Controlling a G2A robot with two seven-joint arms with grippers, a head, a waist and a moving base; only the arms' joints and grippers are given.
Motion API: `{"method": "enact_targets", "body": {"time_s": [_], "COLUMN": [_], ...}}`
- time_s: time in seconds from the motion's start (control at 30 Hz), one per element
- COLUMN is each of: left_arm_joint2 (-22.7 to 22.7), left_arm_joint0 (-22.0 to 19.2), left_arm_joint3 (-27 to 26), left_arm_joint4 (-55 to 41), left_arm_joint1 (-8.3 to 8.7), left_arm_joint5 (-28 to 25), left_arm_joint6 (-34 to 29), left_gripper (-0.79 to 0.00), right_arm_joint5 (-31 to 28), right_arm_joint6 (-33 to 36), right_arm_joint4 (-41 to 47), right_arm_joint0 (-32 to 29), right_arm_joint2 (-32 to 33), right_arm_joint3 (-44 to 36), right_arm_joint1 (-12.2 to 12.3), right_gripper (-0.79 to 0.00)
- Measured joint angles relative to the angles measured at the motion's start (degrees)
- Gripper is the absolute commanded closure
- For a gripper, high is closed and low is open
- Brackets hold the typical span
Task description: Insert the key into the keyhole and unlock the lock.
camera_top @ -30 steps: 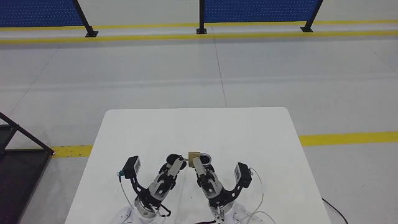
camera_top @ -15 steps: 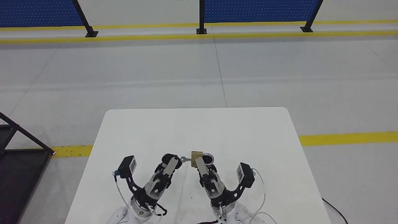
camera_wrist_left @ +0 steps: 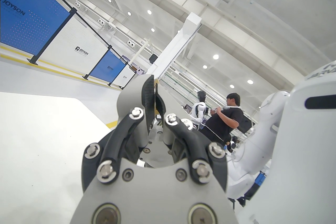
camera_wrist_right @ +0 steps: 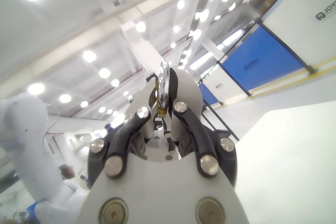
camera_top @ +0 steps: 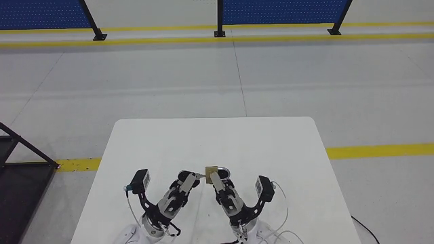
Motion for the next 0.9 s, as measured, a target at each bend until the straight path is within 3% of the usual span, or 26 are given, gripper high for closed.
{"method": "enact_targets", "body": {"time_s": [0.8, 0.83, 0.87, 0.9], "left_arm_joint2": [0.0, 0.0, -0.1, -0.2], "left_arm_joint0": [-0.1, -0.1, -0.1, 0.0], "left_arm_joint3": [-0.1, -0.1, 0.0, 0.0], "left_arm_joint4": [2.5, 2.7, 2.9, 3.0], "left_arm_joint1": [-0.22, -0.24, -0.26, -0.26], "left_arm_joint5": [1.5, 1.4, 1.3, 1.3], "left_arm_joint6": [-0.5, -0.2, 0.0, 0.2], "left_gripper": [0.000, -0.080, -0.259, -0.357], "right_arm_joint5": [-0.3, -0.3, -0.3, -0.3], "right_arm_joint6": [4.9, 4.9, 4.9, 4.9], "right_arm_joint4": [1.4, 1.4, 1.5, 1.5], "right_arm_joint0": [-1.4, -1.4, -1.5, -1.5], "right_arm_joint2": [1.5, 1.6, 1.7, 1.8], "right_arm_joint3": [-1.4, -1.5, -1.5, -1.5], "right_arm_joint1": [0.1, 0.1, 0.1, 0.1], "right_gripper": [0.000, 0.000, 0.000, 0.000]}}
